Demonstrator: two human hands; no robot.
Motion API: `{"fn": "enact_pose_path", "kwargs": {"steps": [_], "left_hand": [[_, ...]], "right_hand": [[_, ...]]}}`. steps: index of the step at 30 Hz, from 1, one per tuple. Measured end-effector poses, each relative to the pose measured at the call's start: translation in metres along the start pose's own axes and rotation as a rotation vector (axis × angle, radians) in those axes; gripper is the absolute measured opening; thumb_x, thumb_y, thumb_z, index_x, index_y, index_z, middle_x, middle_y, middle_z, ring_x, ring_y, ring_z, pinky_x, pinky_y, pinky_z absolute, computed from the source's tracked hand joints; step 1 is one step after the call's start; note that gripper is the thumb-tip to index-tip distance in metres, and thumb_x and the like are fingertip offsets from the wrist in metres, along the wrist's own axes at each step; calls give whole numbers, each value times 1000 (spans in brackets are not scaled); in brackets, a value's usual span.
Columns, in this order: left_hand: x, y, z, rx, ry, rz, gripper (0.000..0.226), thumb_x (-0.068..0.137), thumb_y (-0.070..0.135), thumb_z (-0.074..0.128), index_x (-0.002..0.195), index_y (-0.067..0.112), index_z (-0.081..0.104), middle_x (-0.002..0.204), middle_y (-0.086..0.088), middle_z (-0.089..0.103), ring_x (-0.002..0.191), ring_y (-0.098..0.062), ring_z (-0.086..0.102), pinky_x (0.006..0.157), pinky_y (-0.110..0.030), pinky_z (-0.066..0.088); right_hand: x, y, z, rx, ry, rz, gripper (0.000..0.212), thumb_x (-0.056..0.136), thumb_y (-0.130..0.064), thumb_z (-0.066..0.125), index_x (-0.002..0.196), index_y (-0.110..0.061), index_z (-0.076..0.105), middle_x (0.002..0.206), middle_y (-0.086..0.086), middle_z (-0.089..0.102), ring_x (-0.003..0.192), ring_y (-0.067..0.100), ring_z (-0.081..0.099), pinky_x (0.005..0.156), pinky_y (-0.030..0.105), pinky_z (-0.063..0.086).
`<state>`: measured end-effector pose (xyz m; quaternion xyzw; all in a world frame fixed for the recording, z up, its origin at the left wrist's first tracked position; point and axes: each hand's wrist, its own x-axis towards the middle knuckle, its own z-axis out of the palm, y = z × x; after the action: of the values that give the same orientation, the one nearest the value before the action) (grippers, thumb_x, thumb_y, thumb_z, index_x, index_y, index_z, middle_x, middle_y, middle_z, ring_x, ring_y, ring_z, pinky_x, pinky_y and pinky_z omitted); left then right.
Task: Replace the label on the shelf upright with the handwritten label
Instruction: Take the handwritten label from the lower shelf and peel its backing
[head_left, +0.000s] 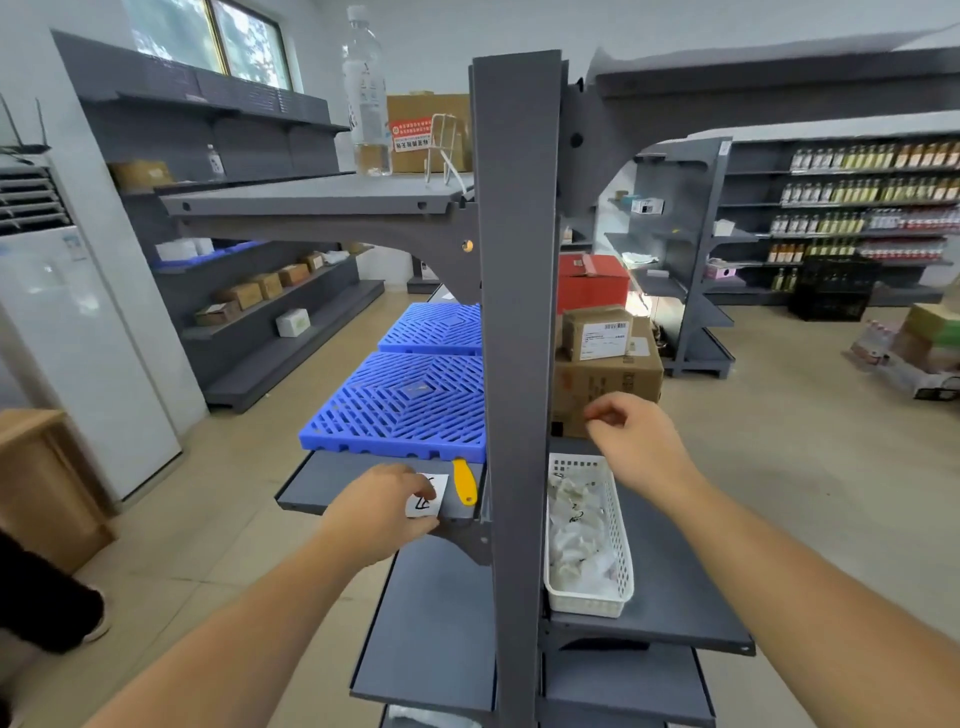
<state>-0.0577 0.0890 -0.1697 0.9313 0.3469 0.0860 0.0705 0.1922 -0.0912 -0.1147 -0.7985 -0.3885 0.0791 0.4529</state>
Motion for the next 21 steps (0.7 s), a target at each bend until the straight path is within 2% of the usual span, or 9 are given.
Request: {"fn": "enact_pose_path", "kwargs": {"steps": [3,8,11,13,16,19,21], "left_hand": [[-3,-5,7,32,-43,29,36,86,46,70,120,34,68,120,11,64,117,-13,56,94,-29,51],[-2,-14,17,43,25,95,24,96,31,63,119,31,70,119,10,66,113,-13,59,90,-25,50],[-2,-15,16,22,67,123,21,99,31,59,115,31,73,114,11,69,109,-12,60,88,-26,53],[-3,-16,13,11,114,148,20,98,32,58,112,32,74,109,12,71,105,-11,61,84,-27,54],[-4,-16,4,-21,231,201,15,95,29,62,103,30,74,97,12,72,95,-13,64,79,-29,56],[-5,-8,-12,-95,434,257,4,89,23,73,91,24,76,85,9,74,84,-17,67,72,-29,56],[-8,1,-25,-159,561,277,5,84,17,79,87,21,76,82,9,74,81,-17,65,73,-29,54]], "right_hand": [[-8,-4,-4,54,23,-8,19,94,-17,59,100,-27,74,93,-9,73,83,9,68,52,14,44],[-18,-11,-4,132,47,16,19,92,-16,61,88,-30,73,86,0,76,82,29,74,51,24,57],[-25,-17,-3,177,77,29,20,92,-14,60,87,-29,73,90,1,77,83,33,74,63,42,65],[-30,-19,0,199,95,24,21,90,-14,60,86,-30,73,91,-2,78,83,28,74,74,51,65],[-39,-24,5,229,112,11,20,90,-15,62,85,-31,73,87,-4,77,78,20,72,75,46,63],[-52,-38,5,348,129,-1,19,97,-13,60,87,-23,73,75,-2,76,62,14,64,58,34,53],[-63,-53,3,409,76,-10,20,99,-12,59,87,-16,74,67,2,74,54,15,60,50,31,47]]}}
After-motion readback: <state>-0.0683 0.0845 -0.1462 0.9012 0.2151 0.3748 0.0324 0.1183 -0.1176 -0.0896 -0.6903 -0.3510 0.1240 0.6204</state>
